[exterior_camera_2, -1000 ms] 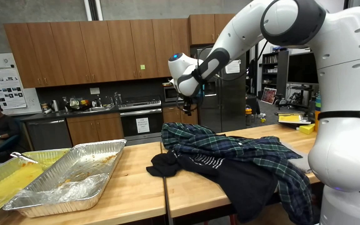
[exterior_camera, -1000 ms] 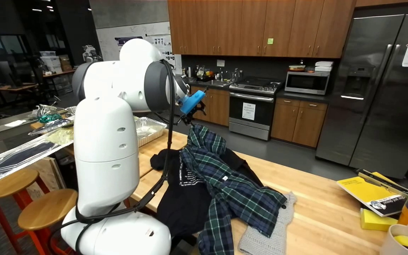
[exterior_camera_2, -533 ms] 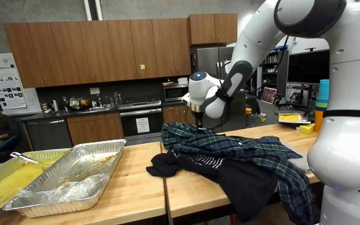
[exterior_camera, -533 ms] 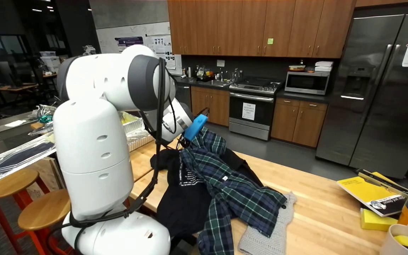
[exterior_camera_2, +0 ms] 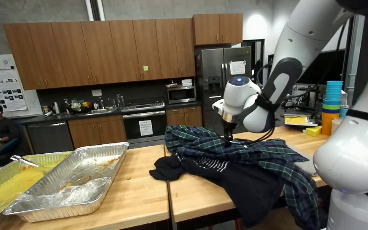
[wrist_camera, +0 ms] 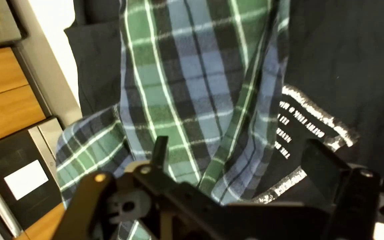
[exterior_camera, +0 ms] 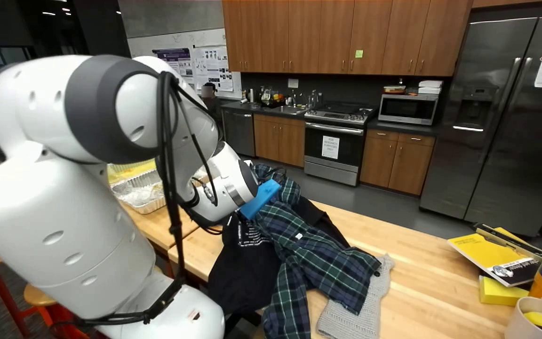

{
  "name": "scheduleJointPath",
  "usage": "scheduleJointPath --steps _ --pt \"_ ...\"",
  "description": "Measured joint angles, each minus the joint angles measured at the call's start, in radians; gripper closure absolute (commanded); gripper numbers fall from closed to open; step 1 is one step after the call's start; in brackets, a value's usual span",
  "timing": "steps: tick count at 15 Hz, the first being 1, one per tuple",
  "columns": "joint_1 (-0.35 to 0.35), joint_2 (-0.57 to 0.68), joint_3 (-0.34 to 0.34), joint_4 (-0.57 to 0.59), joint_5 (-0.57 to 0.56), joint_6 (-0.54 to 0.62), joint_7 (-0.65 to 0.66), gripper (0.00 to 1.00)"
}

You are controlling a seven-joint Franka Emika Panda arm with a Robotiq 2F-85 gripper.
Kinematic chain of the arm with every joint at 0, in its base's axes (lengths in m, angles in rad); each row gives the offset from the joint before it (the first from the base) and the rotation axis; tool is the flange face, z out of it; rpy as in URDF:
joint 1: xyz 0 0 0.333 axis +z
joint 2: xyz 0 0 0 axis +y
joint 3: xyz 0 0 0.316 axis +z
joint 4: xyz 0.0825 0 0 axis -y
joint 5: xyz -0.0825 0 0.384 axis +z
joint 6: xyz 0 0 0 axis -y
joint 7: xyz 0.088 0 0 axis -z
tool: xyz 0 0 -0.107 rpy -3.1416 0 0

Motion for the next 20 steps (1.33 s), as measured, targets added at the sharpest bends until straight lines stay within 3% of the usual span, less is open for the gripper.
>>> scheduleJointPath --steps 2,4,10,15,20 --pt "0.017 -0.09 -0.063 -0.07 0.034 -0.01 -0.054 0.0" --pt "0.059 -0.124 -0.146 -0.066 0.058 -0.045 -0.112 0.0" --pt "0.189 -0.119 -0.362 -0.057 0.229 -0.128 -0.382 0.0" --pt "0.191 -0.06 -0.314 -0.054 0.405 -0.145 -0.578 0.0" --pt "0.159 0.022 -0.206 -0.039 0.429 -0.151 -0.62 0.0"
